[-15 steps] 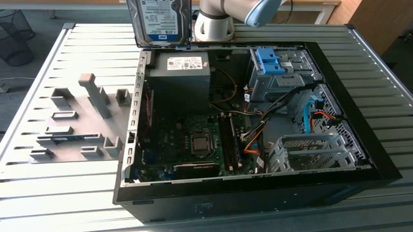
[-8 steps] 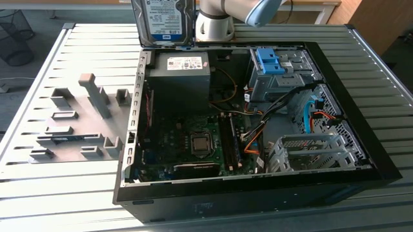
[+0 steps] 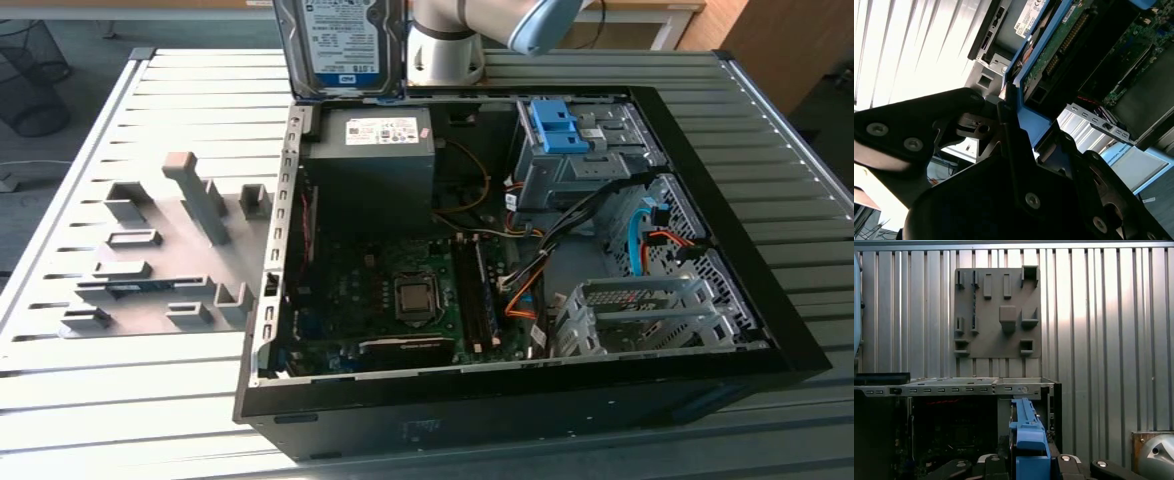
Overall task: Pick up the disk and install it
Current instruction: 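Pick up the disk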
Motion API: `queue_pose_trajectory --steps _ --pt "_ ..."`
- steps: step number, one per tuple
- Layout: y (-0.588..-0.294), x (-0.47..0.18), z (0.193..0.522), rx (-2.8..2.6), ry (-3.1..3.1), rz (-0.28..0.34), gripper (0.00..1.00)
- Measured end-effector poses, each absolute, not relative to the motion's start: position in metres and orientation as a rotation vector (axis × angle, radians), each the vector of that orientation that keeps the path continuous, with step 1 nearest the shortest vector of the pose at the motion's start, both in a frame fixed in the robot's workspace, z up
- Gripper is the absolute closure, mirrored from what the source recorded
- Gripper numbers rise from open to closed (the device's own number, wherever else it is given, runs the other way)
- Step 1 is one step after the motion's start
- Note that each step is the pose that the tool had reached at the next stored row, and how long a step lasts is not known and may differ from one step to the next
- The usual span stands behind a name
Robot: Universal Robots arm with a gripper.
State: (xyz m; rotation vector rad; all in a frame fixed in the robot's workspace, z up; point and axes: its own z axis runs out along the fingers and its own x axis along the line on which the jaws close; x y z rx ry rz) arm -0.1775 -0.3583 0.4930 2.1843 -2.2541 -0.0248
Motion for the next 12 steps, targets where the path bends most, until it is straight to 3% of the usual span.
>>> queue_pose_trajectory --steps 12 --pt "-0.3693 -0.1764 0.4929 2.185 -2.254 -0.025 0.64"
